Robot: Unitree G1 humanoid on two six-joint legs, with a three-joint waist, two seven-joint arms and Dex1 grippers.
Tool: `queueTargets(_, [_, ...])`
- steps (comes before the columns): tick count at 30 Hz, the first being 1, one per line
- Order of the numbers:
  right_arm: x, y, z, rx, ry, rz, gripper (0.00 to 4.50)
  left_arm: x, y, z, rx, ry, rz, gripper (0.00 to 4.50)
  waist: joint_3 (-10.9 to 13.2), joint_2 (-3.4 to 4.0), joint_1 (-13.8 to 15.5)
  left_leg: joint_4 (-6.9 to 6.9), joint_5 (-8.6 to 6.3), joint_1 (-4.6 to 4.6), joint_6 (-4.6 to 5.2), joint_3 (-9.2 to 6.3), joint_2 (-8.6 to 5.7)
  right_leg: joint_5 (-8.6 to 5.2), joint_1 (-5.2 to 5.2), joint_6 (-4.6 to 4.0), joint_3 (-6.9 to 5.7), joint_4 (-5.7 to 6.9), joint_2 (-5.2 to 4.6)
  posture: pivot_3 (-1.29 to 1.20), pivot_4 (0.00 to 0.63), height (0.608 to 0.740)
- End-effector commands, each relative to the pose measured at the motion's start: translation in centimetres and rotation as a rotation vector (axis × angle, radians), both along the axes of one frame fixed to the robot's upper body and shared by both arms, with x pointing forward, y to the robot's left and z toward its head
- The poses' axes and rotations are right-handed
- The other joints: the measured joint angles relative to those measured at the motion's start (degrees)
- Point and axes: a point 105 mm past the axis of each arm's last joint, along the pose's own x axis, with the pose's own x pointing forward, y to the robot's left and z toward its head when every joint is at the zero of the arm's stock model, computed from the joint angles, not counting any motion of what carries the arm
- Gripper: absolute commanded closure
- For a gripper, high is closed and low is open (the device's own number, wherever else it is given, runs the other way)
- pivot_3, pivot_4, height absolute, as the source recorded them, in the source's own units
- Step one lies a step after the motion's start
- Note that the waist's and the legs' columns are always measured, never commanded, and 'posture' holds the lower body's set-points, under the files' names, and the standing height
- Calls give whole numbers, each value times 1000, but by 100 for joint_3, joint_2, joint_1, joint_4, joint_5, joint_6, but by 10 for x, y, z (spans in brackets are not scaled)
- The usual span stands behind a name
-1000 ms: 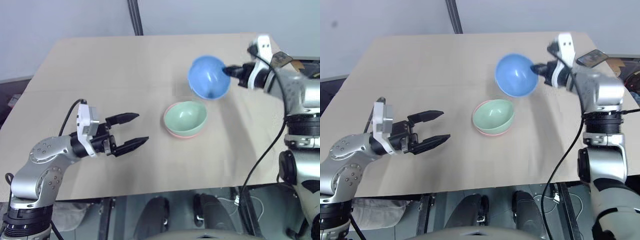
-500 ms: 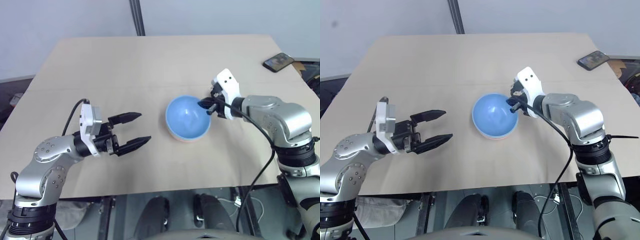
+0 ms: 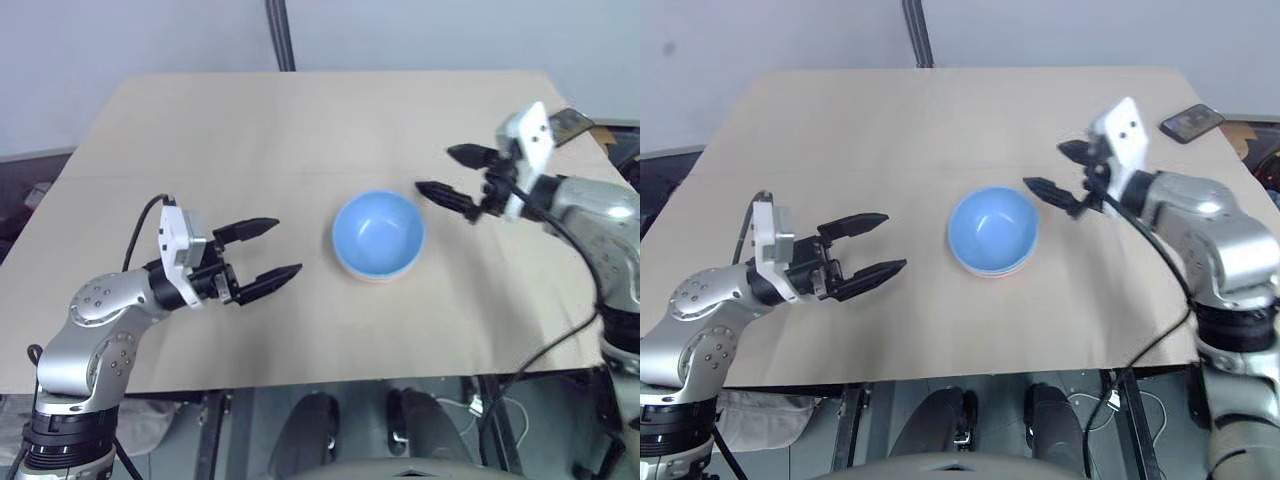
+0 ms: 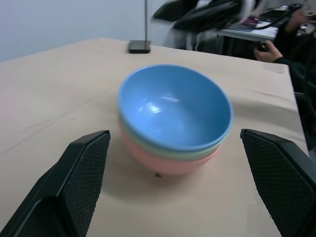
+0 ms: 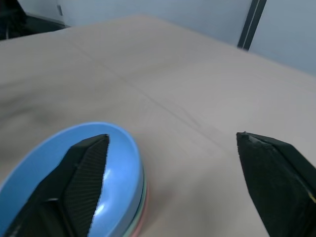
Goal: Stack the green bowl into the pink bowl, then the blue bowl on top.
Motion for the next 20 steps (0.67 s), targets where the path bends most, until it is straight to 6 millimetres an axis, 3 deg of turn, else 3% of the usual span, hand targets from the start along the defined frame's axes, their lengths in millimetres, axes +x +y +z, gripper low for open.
queueTargets(1, [-17,-22,2,-10,-76,23,72,1,-2,9,9,-48,33,0,-1,-1,15,1,0,0,0,3,0,0,0,0,2,-2,0,0,150,740])
queueTargets(5, [-44,-54,-23,-10,-10,61,72,0,3,15,-20,-46,80,0,0,-1,38,0,0,2,0,-4,1,0,9,0,-3,-9,0,0,150,740])
queueTargets(9, [-60,-77,-43,-106,14,73,72,-13,12,9,31,5,84,0,0,0,-23,0,0,12,1,5,6,0,11,1,7,-8,4,0,150,740])
queueTargets(15, [-69,-92,-50,-113,36,98,72,-32,24,6,61,71,73,0,0,0,-25,1,4,29,-7,6,18,-5,16,-4,8,2,18,0,150,740])
queueTargets(20, [-67,-91,-48,-113,20,109,72,-38,28,3,94,87,81,0,0,1,20,6,9,35,-14,6,19,-11,22,-19,9,4,21,0,150,740])
